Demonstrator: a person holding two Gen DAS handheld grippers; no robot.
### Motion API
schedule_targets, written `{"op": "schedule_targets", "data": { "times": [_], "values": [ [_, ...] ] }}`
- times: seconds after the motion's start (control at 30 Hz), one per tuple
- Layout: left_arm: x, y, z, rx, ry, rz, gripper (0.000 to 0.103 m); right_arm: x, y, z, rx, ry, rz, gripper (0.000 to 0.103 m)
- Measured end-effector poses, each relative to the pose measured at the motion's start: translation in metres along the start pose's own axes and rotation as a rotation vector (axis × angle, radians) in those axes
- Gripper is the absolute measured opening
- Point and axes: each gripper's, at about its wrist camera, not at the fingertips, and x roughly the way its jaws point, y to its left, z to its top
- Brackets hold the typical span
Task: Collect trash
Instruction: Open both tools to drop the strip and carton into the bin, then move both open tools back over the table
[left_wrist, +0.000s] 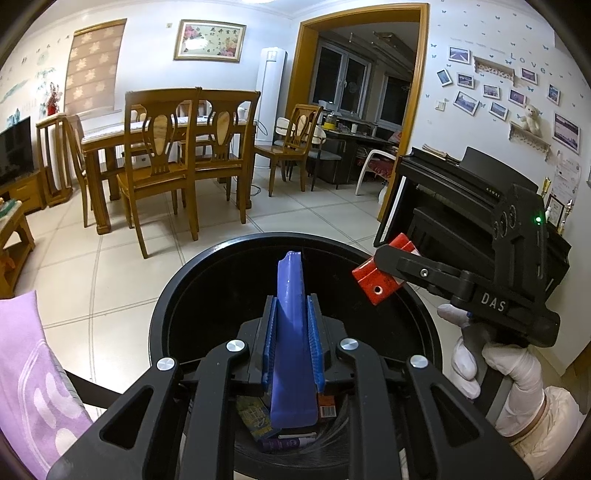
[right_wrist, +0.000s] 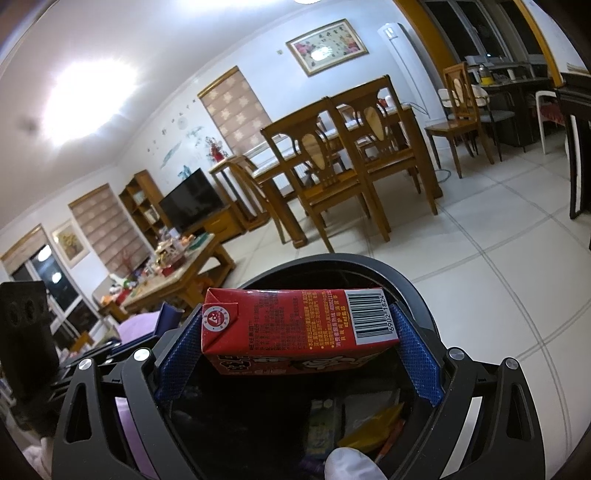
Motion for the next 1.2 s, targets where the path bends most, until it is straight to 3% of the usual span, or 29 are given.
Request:
{"op": "schedule_targets", "data": {
  "times": [0.5, 0.53, 0.6, 0.67, 1.07, 1.2],
  "values": [
    [0.001, -0.001, -0.002, -0.003, 0.004, 0.004, 0.020, -0.012, 0.008, -0.013, 0.048, 0.000, 0.019, 0.098],
    [0.001, -0.001, -0.002, -0.004, 0.004, 0.005, 0.024, -0.015, 0.010, -0.013, 0.050, -0.002, 0.021, 0.098],
    [-0.001, -0.002, -0.003, -0.004, -0.005, 0.013, 0.041, -0.019, 0.012, -0.015, 0.051, -0.007, 0.020, 0.098],
    [-0.005, -0.005, -0.004, 0.003, -0.028, 0.033, 0.064, -0.024, 0.013, -0.017, 0.053, -0.009, 0.018, 0.098],
    [-0.029, -0.009, -0.001, 0.027, -0.067, 0.087, 0.095, -0.039, 0.020, -0.011, 0.055, -0.015, 0.018, 0.098],
    [-0.047, 0.004, -0.005, 0.012, -0.063, 0.111, 0.096, -0.039, 0.039, -0.005, 0.033, -0.006, 0.037, 0.098]
  ]
}}
